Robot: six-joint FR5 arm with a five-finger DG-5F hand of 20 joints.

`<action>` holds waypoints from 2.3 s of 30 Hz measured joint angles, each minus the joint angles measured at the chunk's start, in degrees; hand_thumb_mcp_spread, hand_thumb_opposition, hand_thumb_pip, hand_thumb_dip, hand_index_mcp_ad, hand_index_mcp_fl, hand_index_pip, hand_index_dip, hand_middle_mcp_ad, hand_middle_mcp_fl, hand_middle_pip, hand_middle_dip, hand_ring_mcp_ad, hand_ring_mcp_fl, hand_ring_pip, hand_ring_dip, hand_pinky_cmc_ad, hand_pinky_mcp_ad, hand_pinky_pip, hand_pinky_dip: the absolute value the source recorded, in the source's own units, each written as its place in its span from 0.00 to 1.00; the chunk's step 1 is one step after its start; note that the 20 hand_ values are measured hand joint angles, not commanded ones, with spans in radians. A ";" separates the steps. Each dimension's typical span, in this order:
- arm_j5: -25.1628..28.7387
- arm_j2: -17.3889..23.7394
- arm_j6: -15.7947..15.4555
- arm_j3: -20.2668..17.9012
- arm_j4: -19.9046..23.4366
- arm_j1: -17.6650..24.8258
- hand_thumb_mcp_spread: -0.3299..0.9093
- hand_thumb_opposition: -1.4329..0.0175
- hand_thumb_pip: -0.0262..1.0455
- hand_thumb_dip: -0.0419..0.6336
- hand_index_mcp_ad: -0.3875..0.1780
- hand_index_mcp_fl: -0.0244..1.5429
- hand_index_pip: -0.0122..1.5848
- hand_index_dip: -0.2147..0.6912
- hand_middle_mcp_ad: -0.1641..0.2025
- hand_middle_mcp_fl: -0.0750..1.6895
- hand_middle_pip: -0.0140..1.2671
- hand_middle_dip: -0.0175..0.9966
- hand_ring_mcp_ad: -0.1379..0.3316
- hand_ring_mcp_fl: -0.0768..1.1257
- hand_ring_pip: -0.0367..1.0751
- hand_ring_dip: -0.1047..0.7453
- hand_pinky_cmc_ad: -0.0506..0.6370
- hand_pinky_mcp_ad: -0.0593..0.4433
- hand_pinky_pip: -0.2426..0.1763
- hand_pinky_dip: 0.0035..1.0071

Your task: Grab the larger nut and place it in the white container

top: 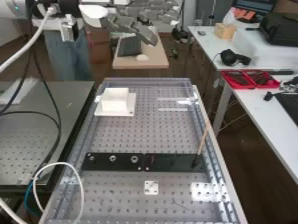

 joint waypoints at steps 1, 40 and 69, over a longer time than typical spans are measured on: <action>0.01 0.03 0.32 -1.15 0.98 -0.30 0.45 0.50 0.51 0.19 0.58 0.04 0.09 0.29 0.65 0.05 0.11 0.25 0.65 0.06 0.11 0.27 0.75 0.84 0.28 0.64; -8.20 -13.82 -2.65 -22.79 28.19 -16.37 0.50 0.40 0.70 0.27 0.41 0.03 0.93 0.18 0.65 0.04 0.11 0.26 0.68 0.06 0.10 0.27 0.73 0.80 0.28 0.61; -14.75 -22.92 -6.91 -25.20 43.69 -19.35 0.50 0.39 0.84 0.30 0.40 0.03 0.98 0.21 0.65 0.04 0.11 0.15 0.64 0.06 0.28 0.18 0.65 0.77 0.28 0.75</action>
